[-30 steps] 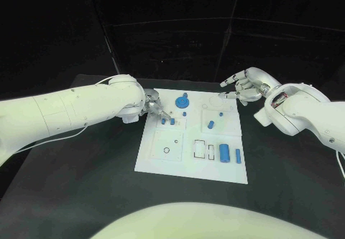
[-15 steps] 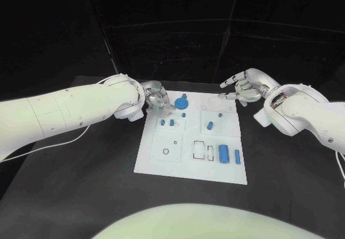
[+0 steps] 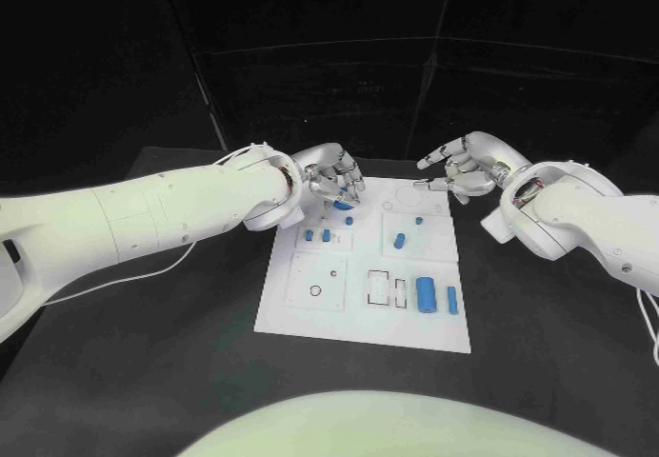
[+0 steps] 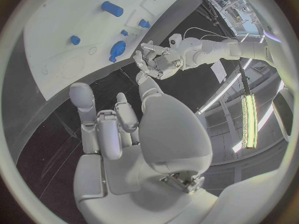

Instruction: Assemble the parts on the task board

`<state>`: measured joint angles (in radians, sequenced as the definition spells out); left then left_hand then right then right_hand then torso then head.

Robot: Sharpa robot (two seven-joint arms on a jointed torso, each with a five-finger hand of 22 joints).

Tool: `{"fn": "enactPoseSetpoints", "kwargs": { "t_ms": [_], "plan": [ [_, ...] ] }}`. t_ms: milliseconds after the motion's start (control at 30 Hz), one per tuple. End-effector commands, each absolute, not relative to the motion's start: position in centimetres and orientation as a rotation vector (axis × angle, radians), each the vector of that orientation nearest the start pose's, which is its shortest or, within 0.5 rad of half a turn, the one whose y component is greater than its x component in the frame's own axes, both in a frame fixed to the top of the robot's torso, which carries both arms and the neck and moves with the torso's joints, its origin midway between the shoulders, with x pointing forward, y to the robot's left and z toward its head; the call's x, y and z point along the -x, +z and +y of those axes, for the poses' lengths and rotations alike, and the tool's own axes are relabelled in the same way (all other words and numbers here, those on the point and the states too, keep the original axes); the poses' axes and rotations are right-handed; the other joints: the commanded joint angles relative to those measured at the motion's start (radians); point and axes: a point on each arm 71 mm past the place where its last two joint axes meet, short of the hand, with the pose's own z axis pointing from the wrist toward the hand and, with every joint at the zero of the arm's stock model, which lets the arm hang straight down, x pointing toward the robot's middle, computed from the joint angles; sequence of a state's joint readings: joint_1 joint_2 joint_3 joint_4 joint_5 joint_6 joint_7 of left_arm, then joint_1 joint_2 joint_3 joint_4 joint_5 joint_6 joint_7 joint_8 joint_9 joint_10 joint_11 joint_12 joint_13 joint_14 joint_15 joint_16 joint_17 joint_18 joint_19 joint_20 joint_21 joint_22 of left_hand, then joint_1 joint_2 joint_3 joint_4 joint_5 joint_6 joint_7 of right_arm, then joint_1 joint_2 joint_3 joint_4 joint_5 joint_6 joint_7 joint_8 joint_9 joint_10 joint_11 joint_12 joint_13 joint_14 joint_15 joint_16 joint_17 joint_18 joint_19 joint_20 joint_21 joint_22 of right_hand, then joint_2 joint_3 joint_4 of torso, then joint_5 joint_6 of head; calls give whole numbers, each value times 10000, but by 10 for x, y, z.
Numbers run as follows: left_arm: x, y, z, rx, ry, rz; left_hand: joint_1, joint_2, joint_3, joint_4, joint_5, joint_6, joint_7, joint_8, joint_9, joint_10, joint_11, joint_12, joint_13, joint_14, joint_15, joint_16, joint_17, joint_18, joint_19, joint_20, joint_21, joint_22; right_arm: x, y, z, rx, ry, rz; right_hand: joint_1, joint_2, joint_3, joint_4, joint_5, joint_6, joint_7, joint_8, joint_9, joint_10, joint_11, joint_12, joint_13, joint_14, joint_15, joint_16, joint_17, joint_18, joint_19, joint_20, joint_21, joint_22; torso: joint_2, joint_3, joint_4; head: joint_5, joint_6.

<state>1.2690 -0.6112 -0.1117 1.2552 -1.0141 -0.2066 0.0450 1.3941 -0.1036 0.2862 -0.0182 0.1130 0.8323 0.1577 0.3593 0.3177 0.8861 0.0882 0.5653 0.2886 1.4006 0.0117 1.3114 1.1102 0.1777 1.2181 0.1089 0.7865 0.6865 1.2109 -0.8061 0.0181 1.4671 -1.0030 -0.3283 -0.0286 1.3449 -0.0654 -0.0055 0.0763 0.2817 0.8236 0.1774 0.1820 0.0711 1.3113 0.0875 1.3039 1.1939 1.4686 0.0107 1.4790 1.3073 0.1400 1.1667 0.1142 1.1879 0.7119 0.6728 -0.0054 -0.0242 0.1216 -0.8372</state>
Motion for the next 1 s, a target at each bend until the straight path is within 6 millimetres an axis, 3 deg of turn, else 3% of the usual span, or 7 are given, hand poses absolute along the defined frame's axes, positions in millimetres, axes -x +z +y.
{"fn": "enactPoseSetpoints", "kwargs": {
  "t_ms": [33,167,367,467,833,1000],
  "plan": [
    [-533,-196,149,-1008,-8657,18020,-116,-265,113,-15,-58,204,-60,-228,-285,-13,17,-435,-428,297,-22,280,287,-78,431,-13,527,511,-507,-163,-199,-2654,9241,16813,-9,114,-3,45,42,-67,-15,61,-13,-88,-5,-34,-13,571,-26,-32,631,117,-39,-5,-40,-8,-11,8,7,-19,28],
    [-535,-205,148,-1789,-7891,18433,-305,-428,87,-53,-95,434,-167,-587,-679,175,-48,-917,-953,594,-117,492,494,-191,954,-88,1099,1093,-506,-163,-198,-2639,9259,16827,-9,114,-3,45,42,-67,-15,61,-13,-88,-5,-34,-13,571,-26,-32,631,117,-39,-5,-40,-8,4,-4,11,-45,55],
    [-537,-215,146,-2334,-7247,18796,-379,-413,29,-109,-98,712,-210,-913,-1039,425,-87,-1256,-1391,782,-190,569,509,-301,1350,-160,1509,1544,-507,-163,-198,-2641,9266,16805,-1,120,0,45,48,-68,-16,64,-13,-95,-5,-41,-23,571,-26,-33,630,118,-40,-5,-42,-12,4,-6,-10,-78,81],
    [-538,-219,145,-2467,-7102,18982,-390,-416,14,-118,-100,741,-200,-949,-1080,453,-80,-1286,-1436,795,-186,567,490,-316,1394,-161,1562,1605,-507,-163,-198,-2659,9251,16777,14,135,6,45,61,-72,-16,70,-14,-143,-6,-87,-88,567,-27,-40,616,123,-53,-5,-56,-40,11,-6,-8,-133,99],
    [-542,-225,140,-2840,-6722,19473,-356,-288,106,-175,-80,1103,-263,-1054,-1258,823,-127,-1400,-1657,877,-224,579,440,-393,1643,-194,1899,1992,-508,-162,-197,-2685,9249,16705,23,154,10,52,69,-85,-13,73,-16,-201,-4,-141,-159,559,-28,-59,580,133,-81,-6,-85,-98,12,-2,-5,-125,69],
    [-543,-226,138,-2897,-6611,19620,-298,-224,221,-227,-72,1176,-282,-1129,-1337,910,-139,-1490,-1753,889,-240,575,409,-432,1725,-210,2054,2175,-508,-162,-196,-2688,9246,16723,25,167,13,58,73,-90,-13,76,-17,-183,-4,-122,-131,562,-28,-54,594,131,-75,-6,-81,-87,17,-3,-8,-199,61]
  ]
}}
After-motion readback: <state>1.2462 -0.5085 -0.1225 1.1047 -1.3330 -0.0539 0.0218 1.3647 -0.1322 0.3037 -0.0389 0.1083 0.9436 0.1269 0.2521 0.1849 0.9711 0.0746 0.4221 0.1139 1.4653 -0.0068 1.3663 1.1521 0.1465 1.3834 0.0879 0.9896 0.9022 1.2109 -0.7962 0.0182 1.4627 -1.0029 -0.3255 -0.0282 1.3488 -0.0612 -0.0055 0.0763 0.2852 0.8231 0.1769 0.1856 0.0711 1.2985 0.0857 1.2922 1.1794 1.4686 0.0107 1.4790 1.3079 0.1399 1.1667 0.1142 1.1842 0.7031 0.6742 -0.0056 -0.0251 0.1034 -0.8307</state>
